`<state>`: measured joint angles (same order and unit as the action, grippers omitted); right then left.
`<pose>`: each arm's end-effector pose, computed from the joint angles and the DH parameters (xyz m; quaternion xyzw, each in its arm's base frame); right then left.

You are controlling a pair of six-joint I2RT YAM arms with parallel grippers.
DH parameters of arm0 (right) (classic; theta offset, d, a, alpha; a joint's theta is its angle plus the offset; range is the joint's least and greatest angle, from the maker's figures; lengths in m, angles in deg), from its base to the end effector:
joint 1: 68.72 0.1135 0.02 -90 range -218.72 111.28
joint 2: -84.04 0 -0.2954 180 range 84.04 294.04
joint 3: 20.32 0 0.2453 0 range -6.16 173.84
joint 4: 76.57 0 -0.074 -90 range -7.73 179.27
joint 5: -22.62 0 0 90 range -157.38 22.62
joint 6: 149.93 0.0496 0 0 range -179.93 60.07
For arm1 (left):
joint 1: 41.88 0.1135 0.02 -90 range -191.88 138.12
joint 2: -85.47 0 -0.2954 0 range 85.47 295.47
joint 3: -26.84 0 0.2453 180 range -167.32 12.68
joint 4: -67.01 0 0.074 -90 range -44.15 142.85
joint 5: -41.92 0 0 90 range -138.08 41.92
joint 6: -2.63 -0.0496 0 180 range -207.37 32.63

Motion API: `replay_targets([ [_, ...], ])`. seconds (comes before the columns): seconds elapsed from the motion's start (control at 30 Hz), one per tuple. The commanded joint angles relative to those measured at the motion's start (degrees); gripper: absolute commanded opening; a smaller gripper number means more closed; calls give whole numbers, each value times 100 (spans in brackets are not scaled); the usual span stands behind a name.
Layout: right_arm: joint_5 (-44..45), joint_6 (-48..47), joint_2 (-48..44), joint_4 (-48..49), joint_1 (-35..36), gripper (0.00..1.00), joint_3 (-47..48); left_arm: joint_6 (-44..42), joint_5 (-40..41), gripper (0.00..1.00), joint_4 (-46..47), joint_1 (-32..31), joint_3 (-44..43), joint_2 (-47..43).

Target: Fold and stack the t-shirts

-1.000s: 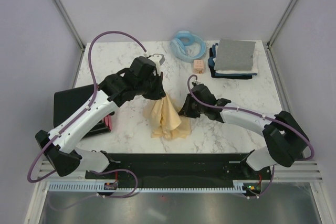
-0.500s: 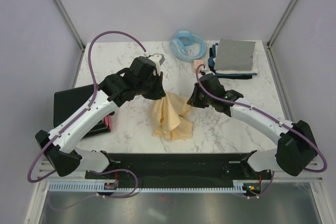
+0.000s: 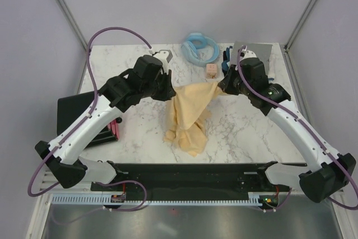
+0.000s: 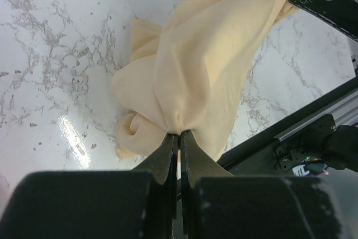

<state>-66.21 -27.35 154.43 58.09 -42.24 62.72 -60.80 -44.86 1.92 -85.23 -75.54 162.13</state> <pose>0.2370 0.1169 0.3787 0.0516 0.8760 0.2285 0.4216 0.1970 -0.1822 0.4290 0.1200 0.8957 -0.2241 0.3649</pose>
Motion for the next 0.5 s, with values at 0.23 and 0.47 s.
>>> replay_targets([
  [0.23,418,-489,-517,-468,-169,9,1505,-29,477,2,-39,90,-1003,-257],
  [0.47,525,-595,-605,-608,-196,9,2242,-73,662,2,-109,99,-1363,-512],
])
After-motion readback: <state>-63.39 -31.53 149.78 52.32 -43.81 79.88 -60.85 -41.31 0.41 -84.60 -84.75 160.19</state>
